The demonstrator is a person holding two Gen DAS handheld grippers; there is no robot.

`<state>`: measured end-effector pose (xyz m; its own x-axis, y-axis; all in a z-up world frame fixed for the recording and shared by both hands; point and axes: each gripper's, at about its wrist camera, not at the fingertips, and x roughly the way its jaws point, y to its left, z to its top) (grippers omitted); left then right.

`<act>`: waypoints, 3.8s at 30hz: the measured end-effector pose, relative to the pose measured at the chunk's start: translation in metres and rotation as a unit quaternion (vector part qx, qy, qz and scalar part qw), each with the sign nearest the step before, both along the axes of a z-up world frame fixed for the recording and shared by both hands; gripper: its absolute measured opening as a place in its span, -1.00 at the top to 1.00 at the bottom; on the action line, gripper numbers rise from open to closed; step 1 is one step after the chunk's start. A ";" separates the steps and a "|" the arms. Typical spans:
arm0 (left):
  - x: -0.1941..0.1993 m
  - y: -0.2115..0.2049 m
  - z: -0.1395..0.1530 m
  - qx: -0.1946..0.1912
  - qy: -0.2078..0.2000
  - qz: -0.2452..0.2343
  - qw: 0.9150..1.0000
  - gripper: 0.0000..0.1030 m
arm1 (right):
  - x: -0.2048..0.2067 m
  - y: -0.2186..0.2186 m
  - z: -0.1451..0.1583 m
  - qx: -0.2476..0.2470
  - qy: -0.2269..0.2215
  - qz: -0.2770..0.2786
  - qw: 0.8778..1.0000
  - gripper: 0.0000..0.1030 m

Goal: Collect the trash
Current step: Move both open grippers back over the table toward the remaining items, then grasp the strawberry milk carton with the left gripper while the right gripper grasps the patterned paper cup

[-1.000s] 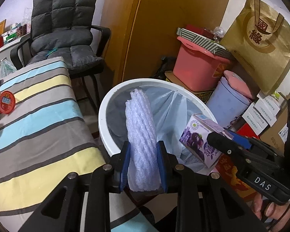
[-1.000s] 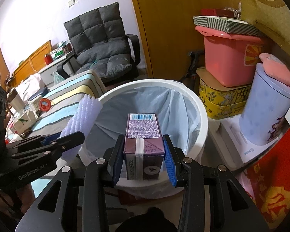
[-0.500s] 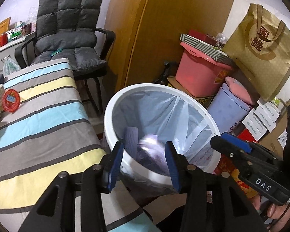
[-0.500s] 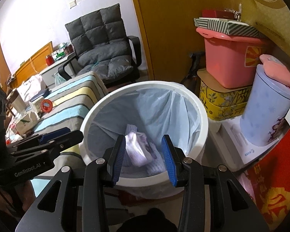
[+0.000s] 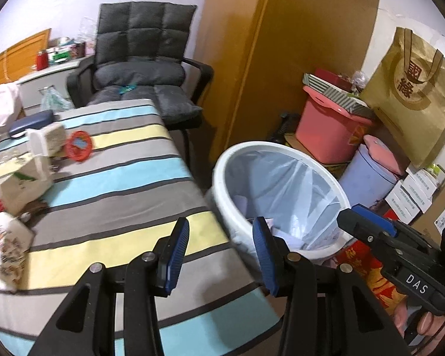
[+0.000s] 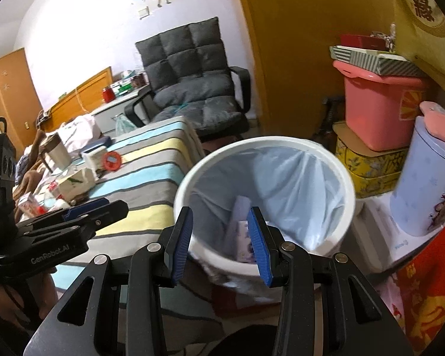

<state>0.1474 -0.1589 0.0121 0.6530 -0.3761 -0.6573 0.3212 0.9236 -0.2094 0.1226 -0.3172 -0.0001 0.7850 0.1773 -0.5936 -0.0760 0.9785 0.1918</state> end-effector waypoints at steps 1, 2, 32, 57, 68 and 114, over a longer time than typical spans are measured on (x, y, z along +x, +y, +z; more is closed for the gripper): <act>-0.003 0.005 0.001 0.002 -0.001 0.007 1.000 0.10 | 0.000 0.004 0.000 0.000 0.000 0.005 1.000 0.20; -0.007 0.010 0.001 0.004 -0.003 0.013 1.000 0.10 | -0.001 0.008 0.000 -0.003 0.001 0.011 1.000 0.20; -0.089 0.147 0.007 0.049 -0.017 0.174 0.983 0.10 | -0.022 0.114 0.001 -0.008 0.010 0.151 0.988 -0.07; -0.094 0.236 -0.019 0.035 0.016 0.253 0.967 0.10 | -0.010 0.186 -0.014 -0.019 0.054 0.204 0.977 -0.08; -0.087 0.278 -0.022 0.027 0.017 0.279 0.960 0.10 | 0.011 0.233 -0.016 0.013 0.062 0.221 0.973 -0.10; 0.003 0.338 -0.026 0.035 -0.005 0.335 0.942 -0.14 | 0.047 0.240 -0.031 -0.009 0.073 0.204 0.976 0.37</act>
